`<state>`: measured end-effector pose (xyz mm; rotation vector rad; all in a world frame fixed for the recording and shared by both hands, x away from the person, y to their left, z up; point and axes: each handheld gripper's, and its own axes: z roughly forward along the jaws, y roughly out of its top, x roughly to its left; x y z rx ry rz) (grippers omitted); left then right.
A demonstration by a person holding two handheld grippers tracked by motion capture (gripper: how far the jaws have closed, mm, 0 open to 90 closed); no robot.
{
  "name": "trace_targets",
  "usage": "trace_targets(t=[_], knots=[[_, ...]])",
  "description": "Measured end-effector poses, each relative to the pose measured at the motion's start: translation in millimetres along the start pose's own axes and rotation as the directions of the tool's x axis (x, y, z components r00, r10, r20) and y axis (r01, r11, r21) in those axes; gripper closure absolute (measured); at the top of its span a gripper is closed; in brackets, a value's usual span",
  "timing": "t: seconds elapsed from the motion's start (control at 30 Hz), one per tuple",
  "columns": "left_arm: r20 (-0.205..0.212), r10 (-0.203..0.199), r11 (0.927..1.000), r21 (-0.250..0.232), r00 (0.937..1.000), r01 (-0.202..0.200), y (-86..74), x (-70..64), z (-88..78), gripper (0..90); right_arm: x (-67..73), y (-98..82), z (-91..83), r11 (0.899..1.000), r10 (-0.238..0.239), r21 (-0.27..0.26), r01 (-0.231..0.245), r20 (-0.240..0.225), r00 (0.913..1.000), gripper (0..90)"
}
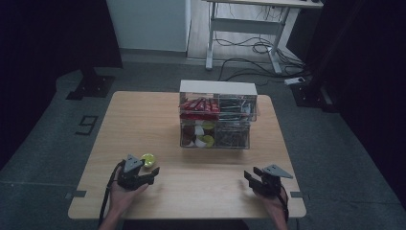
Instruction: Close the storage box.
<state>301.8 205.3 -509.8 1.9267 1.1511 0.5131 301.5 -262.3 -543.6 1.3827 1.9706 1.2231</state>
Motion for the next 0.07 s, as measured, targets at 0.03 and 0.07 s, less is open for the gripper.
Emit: trace_targets(t=[0.03,0.07], knots=[[0.001,0.002,1.0,0.0,1.0,-0.002,0.0,-0.2,0.0,31.4,0.2,0.1,0.3,1.0,-0.001,-0.001,0.001,0.0,1.0,48.7],[0.001,0.003,1.0,0.0,1.0,-0.003,0.1,-0.3,0.0,31.4,0.5,0.2,0.9,1.0,-0.003,-0.001,0.003,0.001,1.0,47.9]])
